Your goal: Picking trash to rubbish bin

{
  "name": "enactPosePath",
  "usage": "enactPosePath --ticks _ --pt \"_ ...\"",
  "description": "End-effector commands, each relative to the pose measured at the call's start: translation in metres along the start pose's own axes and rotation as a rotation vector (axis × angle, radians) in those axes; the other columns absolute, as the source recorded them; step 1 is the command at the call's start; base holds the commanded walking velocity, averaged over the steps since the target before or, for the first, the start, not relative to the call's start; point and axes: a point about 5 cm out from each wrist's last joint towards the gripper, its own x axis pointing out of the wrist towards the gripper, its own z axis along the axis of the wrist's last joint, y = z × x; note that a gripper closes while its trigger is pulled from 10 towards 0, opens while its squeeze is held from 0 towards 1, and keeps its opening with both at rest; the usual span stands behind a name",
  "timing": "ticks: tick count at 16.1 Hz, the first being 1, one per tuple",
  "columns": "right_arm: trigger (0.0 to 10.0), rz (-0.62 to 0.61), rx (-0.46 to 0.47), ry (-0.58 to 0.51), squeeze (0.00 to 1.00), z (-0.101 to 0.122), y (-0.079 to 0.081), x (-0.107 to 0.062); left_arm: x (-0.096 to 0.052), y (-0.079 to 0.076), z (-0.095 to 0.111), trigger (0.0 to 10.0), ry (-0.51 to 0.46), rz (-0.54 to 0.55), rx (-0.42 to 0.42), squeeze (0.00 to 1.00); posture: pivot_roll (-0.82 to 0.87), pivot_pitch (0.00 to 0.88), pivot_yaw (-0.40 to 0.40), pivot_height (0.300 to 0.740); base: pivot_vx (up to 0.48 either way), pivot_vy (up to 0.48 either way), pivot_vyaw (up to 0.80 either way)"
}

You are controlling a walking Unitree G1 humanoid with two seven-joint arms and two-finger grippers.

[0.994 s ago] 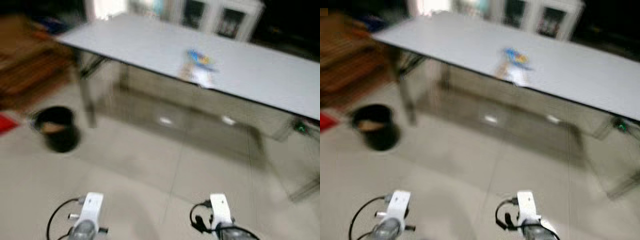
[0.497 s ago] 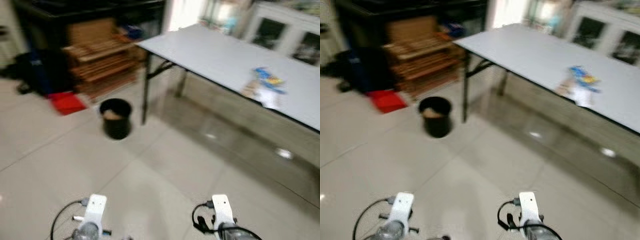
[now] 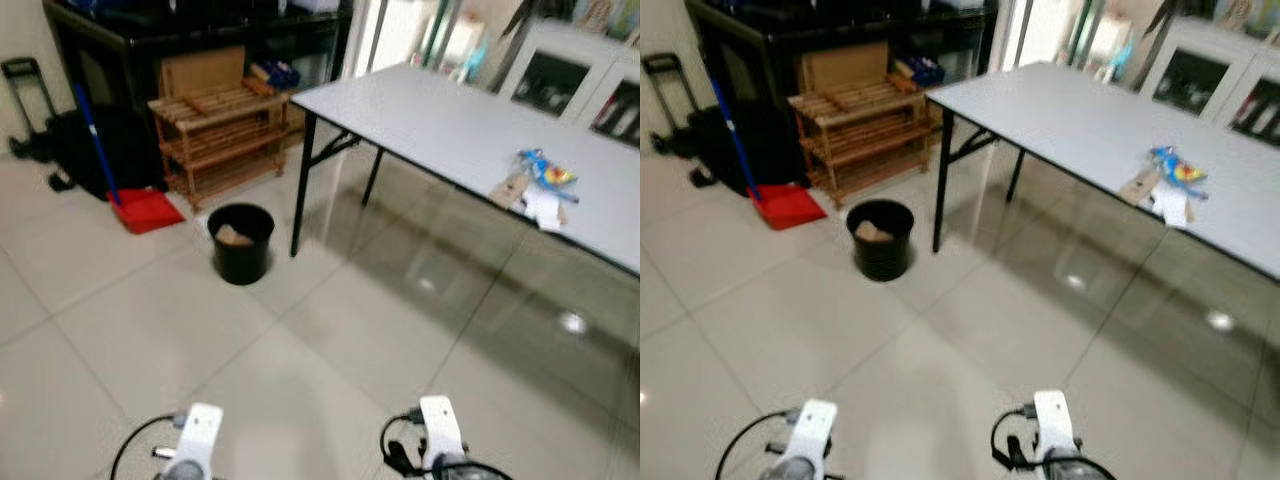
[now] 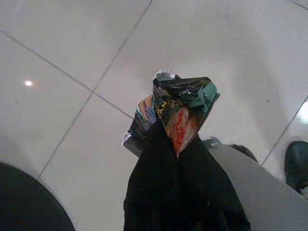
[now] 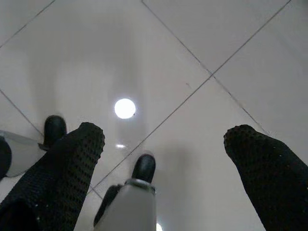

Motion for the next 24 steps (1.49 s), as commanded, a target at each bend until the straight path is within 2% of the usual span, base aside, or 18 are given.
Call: enactPosePath --ticks 1,9,12,14,16,24 --pt "10.0 -0.018 -0.014 -0.012 0.00 0.0061 -0.0069 -0.0006 0.0010 -0.0016 0.0077 10.0 -0.019 0.005 0.004 0.00 -0.02 0.003 -0.133 0.740 0.480 0.000 0.00" --pt "10.0 -0.038 -0.015 -0.021 0.00 0.0097 -0.0098 -0.0007 0.0018 0.0000 0.0122 10.0 -0.021 0.018 -0.023 0.00 -0.02 0.032 -0.134 0.740 0.476 0.000 0.00" --pt "10.0 -0.038 -0.066 -0.015 0.00 0.0087 -0.0105 -0.0009 0.0020 -0.0010 0.0140 10.0 -0.025 0.016 -0.023 0.00 -0.02 0.040 -0.133 0.740 0.477 0.000 0.24" --pt "10.0 -0.041 -0.061 -0.009 0.00 0.0080 -0.0100 -0.0008 0.0020 -0.0008 0.0141 10.0 -0.025 0.016 -0.023 0.00 -0.02 0.041 -0.133 0.740 0.476 0.000 0.80" --pt "10.0 -0.042 -0.031 -0.011 0.00 0.0071 -0.0093 -0.0007 0.0020 -0.0004 0.0135 10.0 -0.023 0.016 -0.024 0.00 -0.02 0.043 -0.130 0.740 0.472 0.000 0.00" --pt "10.0 -0.049 -0.026 -0.018 0.00 0.0078 -0.0094 -0.0007 0.0021 -0.0002 0.0147 10.0 -0.028 0.013 -0.014 0.00 -0.02 0.045 -0.128 0.740 0.474 0.000 0.00"
